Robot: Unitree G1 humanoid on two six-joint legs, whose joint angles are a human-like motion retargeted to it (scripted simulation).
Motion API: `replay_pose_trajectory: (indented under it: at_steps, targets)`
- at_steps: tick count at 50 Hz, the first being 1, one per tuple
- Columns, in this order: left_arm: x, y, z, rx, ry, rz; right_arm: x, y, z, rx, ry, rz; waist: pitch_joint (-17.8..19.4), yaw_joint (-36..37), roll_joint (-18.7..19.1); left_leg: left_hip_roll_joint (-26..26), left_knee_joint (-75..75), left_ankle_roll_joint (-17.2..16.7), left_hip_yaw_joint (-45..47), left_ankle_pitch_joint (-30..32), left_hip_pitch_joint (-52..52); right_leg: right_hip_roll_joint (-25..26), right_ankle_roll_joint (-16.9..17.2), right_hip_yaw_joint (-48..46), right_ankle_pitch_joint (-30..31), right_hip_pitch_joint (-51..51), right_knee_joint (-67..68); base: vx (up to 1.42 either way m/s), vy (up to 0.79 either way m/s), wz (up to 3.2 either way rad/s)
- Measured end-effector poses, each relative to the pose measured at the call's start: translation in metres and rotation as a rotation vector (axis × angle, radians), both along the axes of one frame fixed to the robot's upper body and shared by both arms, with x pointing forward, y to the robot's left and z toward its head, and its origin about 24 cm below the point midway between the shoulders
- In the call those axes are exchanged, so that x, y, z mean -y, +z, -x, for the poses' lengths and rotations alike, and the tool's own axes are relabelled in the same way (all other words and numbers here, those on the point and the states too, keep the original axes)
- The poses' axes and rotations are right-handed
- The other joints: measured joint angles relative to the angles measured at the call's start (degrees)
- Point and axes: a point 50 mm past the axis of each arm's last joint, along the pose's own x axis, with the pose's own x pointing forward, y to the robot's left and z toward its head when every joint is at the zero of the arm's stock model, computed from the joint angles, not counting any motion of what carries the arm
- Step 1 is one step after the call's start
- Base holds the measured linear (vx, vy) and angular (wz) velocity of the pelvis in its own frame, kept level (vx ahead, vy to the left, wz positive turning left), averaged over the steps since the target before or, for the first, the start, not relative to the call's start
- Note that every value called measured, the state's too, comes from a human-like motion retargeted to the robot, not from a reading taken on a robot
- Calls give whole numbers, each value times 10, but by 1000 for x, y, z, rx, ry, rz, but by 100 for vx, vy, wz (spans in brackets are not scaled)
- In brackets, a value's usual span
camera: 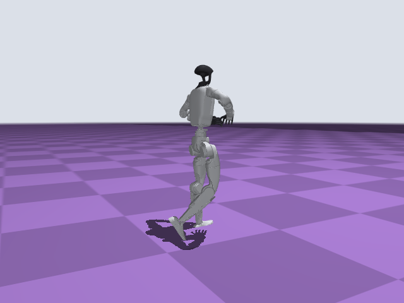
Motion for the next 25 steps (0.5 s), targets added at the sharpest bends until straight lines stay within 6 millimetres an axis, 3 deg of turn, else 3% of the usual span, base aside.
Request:
replay_pose_trajectory:
  at_steps: [5,10,13,15,18,22,25]
  targets:
    - [-2,-2,-1,13,31,-9,-1,4,-2,19,-2,-21,3,-19,6,-7,22,-2,-29,-38,18,-10,-25,-25,-80,-127,81,48,18,41]
    - [-3,-7,-2,4,60,-7,1,10,-7,71,-5,-26,19,-59,5,-32,47,9,-76,-71,35,-22,-21,-56,-141,-167,-78,47,11,81]
    - [-2,-6,-6,12,76,12,2,11,-11,94,-13,-12,36,-85,-9,-63,59,25,-106,-88,53,-35,-4,-58,-115,-155,-256,50,4,97]
    - [-2,-1,-11,39,86,31,3,10,-15,121,-26,12,57,-105,-23,-89,67,34,-130,-100,73,-47,17,-49,-60,-128,-396,54,0,107]
    - [-3,3,-14,75,82,32,2,8,-19,152,-42,34,92,-119,-41,-108,75,26,-154,-126,124,-55,71,-28,8,-100,-530,58,-13,75]
    - [-6,2,-13,91,70,-4,-1,12,-21,169,-40,15,117,-111,-35,-55,80,-20,-150,-153,176,9,77,-13,-43,-129,-544,58,-46,18]
    - [-7,1,-13,91,72,-9,-1,15,-23,178,-39,9,118,-113,-27,-43,87,-22,-160,-160,202,19,77,-5,-78,-128,-544,64,-17,39]
